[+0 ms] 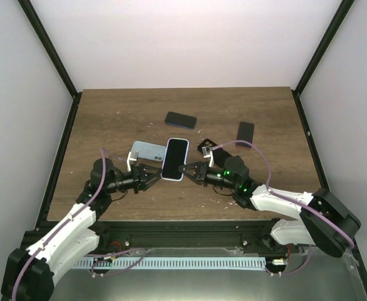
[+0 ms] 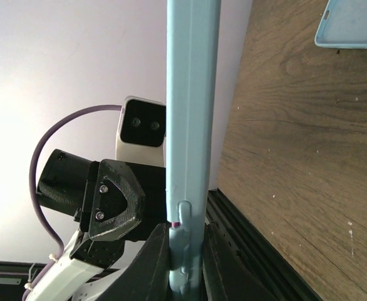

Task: Put the phone into the phone case

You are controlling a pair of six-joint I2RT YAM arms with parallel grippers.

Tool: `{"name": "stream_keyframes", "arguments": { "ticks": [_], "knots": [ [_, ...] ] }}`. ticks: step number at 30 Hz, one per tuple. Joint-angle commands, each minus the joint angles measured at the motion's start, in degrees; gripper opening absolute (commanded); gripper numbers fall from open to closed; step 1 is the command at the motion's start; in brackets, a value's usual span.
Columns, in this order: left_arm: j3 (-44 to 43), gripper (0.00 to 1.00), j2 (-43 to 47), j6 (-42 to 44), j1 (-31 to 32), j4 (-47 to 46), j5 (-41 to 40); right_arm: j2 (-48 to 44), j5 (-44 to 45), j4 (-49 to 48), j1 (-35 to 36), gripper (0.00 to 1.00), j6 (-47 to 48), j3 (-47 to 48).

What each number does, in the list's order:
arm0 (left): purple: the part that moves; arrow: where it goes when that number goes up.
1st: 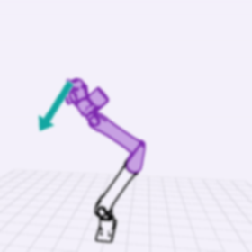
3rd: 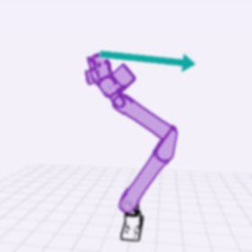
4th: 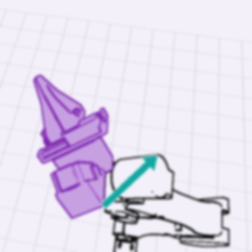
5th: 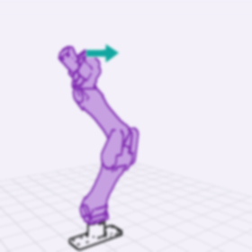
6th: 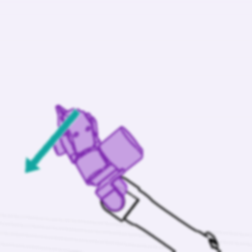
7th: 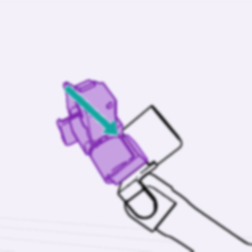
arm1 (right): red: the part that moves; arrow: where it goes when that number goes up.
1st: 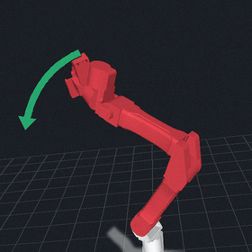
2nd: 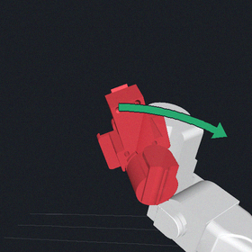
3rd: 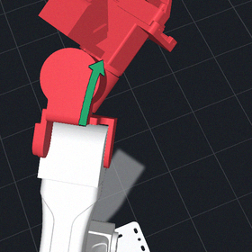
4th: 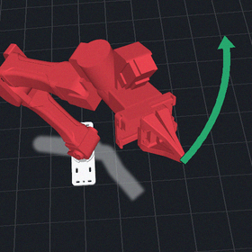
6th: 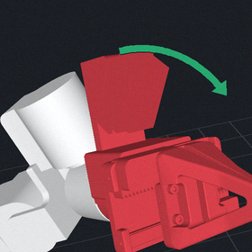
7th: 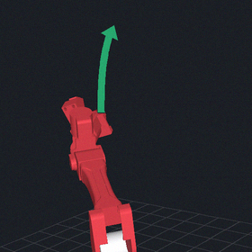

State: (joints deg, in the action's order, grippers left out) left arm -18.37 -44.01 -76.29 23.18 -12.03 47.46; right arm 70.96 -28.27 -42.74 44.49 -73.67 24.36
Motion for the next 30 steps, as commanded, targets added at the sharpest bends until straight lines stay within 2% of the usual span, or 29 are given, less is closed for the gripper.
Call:
{"name": "stream_keyframes", "arguments": {
  "ticks": [1, 10, 12, 15, 17, 22, 25, 28, 30],
  "knots": [
    [0.21, 0.41, -1.21, -0.17, 0.2, -2.35, -0.36, 0.38, -1.2, -7.55, -0.18, 0.01, -0.91, 1.26],
    [-0.54, 0.44, -4.37, -0.74, 1.43, -4.85, -0.57, 1.3, -0.97, -9.49, -0.18, 0.01, -2.53, 1.27],
    [-0.4, 0.35, -4.78, -0.98, 1.77, -5.58, -0.89, 1.54, -1.16, -9.46, -0.19, 0.01, -2.41, 1.62],
    [-0.31, 0.11, -4.24, -1.1, 1.87, -5.37, -1.61, 1.58, -1.02, -9.44, -0.19, 0.01, -2.37, 1.23],
    [-0.67, 0.0, -3.56, -0.57, 1.87, -3.86, -2.41, 1.55, -0.98, -8.91, -0.24, 0.01, -2.0, 0.73],
    [-3.93, 0.0, -3.48, 4.85, 1.87, 7.26, -4.28, 1.38, -1.13, -6.76, -0.19, 0.01, -0.57, 0.34],
    [-4.43, 0.01, -3.71, 6.0, 1.85, 9.24, -4.31, 1.23, -1.08, -5.78, -0.2, 0.01, 0.13, 0.35],
    [-5.23, 0.16, -3.1, 7.6, 1.85, 11.53, -5.39, 1.12, -1.17, -4.84, -0.19, 0.01, 1.06, 0.7],
    [-6.37, 0.33, -2.33, 9.74, 1.87, 15.74, -7.12, 0.65, -0.78, -1.01, -0.19, 0.01, 3.19, 1.93]
  ]
}}
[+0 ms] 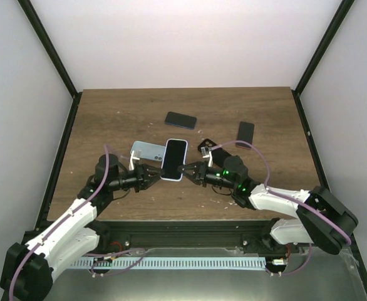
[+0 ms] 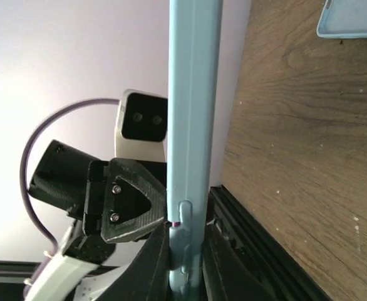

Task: Put the phone into the phone case

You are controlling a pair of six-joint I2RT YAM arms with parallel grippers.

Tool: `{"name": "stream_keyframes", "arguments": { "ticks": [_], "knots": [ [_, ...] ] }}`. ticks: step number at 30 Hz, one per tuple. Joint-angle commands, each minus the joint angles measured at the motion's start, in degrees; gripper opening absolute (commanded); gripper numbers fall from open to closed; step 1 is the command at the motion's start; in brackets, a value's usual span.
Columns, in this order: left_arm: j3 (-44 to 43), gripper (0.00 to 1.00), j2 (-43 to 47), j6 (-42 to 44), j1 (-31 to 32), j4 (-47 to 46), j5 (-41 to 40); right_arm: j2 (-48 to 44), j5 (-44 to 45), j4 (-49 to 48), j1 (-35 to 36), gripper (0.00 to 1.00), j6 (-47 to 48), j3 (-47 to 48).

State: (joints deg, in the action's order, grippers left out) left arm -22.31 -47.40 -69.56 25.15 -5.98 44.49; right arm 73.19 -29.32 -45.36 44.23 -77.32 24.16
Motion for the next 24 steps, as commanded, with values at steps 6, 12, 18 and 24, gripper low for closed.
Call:
{"name": "stream_keyframes", "arguments": {
  "ticks": [6, 12, 18, 24],
  "knots": [
    [-9.54, 0.94, 1.73, 13.72, -0.43, 25.35, -10.56, -2.07, 1.35, 19.81, 0.05, 0.01, 18.14, 7.64],
    [-18.14, 1.0, -1.13, 24.05, -0.92, 38.78, -21.76, 1.97, -0.33, 25.37, 0.07, 0.01, 24.05, 8.07],
    [-20.46, 1.0, -4.74, 28.34, -4.74, 44.26, -25.25, 12.17, -6.58, 24.3, 0.05, 0.03, 26.93, 11.69],
    [-19.44, 1.0, -5.66, 27.92, -5.46, 45.33, -28.84, 17.62, -8.89, 24.27, 0.07, 0.06, 26.56, 13.54]
  ]
}}
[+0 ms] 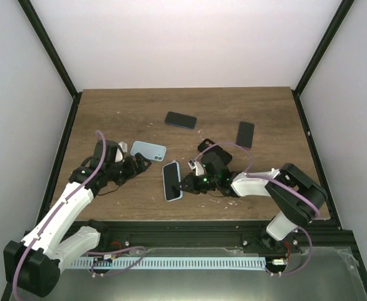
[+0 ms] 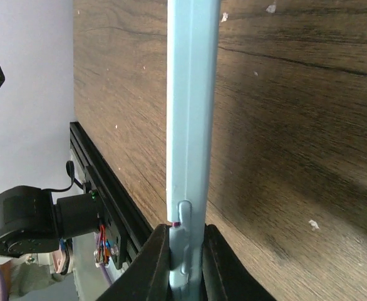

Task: Put the phone into the phone case

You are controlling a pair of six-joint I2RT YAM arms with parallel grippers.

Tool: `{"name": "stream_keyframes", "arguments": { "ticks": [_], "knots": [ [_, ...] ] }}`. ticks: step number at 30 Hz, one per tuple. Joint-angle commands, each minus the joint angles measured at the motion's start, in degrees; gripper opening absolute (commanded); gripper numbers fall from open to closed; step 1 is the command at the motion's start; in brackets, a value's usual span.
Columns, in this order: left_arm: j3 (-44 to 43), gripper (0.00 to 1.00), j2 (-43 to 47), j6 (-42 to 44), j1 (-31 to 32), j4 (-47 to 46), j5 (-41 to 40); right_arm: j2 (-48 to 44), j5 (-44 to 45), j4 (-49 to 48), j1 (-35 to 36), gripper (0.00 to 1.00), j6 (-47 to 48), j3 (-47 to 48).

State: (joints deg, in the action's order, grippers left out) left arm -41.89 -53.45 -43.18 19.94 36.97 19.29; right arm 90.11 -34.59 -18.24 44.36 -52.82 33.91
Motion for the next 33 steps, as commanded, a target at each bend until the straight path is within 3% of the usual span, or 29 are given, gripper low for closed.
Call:
{"name": "stream_keyframes", "arguments": {
  "ticks": [1, 7, 11, 18, 27, 33],
  "knots": [
    [0.43, 1.0, 0.57, 1.76, -0.32, 1.87, -4.05, 1.51, -3.38, -1.62, -0.06, 0.07, 2.14, 4.21],
    [0.77, 1.0, -0.08, 1.88, -0.5, 1.19, -4.11, 4.14, -1.74, 1.28, -0.06, 0.08, 1.95, 4.13],
    [1.12, 1.0, -0.81, 1.62, -0.6, 1.26, -3.53, 4.2, -0.37, 2.33, -0.05, 0.15, 1.9, 4.2],
    [1.28, 0.99, -0.8, 1.17, -1.0, -0.14, -5.65, 2.12, 4.95, 11.85, -1.0, 0.44, 6.93, 7.11],
    [1.27, 0.89, -9.28, -1.26, -1.19, -4.81, -5.75, -7.27, 11.17, 24.53, -11.02, 0.99, 16.37, 10.04],
    [3.06, 0.91, -12.66, -0.86, -1.22, -11.75, -3.83, -6.9, 20.72, 34.02, -19.92, 1.0, 21.7, 17.43]
  ]
}}
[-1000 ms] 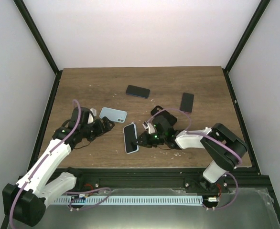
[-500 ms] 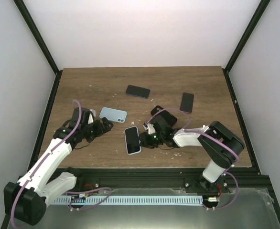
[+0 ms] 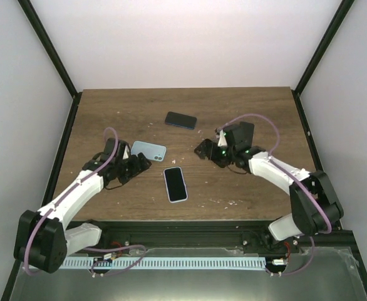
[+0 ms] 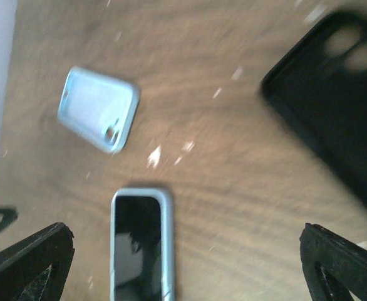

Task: Put the phone into the phone case

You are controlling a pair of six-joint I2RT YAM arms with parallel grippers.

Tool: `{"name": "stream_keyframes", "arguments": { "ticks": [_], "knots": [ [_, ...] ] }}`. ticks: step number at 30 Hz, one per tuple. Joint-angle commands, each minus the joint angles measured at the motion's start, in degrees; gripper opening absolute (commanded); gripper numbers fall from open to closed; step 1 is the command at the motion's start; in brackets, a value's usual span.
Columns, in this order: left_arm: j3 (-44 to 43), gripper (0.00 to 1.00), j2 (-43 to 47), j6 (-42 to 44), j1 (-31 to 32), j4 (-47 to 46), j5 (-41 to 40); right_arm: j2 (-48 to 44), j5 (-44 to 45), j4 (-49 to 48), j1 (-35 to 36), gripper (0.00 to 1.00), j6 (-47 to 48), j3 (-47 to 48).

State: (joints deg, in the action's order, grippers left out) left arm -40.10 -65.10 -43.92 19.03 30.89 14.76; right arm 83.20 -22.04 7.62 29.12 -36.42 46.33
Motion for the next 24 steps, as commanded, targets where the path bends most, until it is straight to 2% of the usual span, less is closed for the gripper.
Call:
{"name": "stream_keyframes", "arguments": {
  "ticks": [1, 5, 10, 18, 24],
  "knots": [
    [1.27, 0.91, -1.61, 0.03, -0.31, -5.81, 0.18, 0.44, 10.07, 9.15, -5.92, 1.0, 5.96, 6.2],
    [-0.94, 0.89, -6.2, 0.41, -0.71, -6.09, -1.68, 3.77, 18.34, 12.3, -10.83, 1.0, 8.99, 11.61],
    [-4.75, 0.83, -12.44, 0.49, -1.04, -7.43, -5.35, 11.69, 25.73, 15.15, -16.32, 1.0, 11.47, 19.09],
    [-6.68, 0.71, -19.37, -1.06, -3.56, -13.17, -5.57, 20.19, 27.67, 14.41, -21.62, 1.0, 15.09, 24.52],
    [-7.89, 0.62, -25.35, -2.68, -4.33, -16.2, -4.17, 25.92, 27.28, 15.82, -22.34, 1.0, 15.71, 28.45]
  ]
}}
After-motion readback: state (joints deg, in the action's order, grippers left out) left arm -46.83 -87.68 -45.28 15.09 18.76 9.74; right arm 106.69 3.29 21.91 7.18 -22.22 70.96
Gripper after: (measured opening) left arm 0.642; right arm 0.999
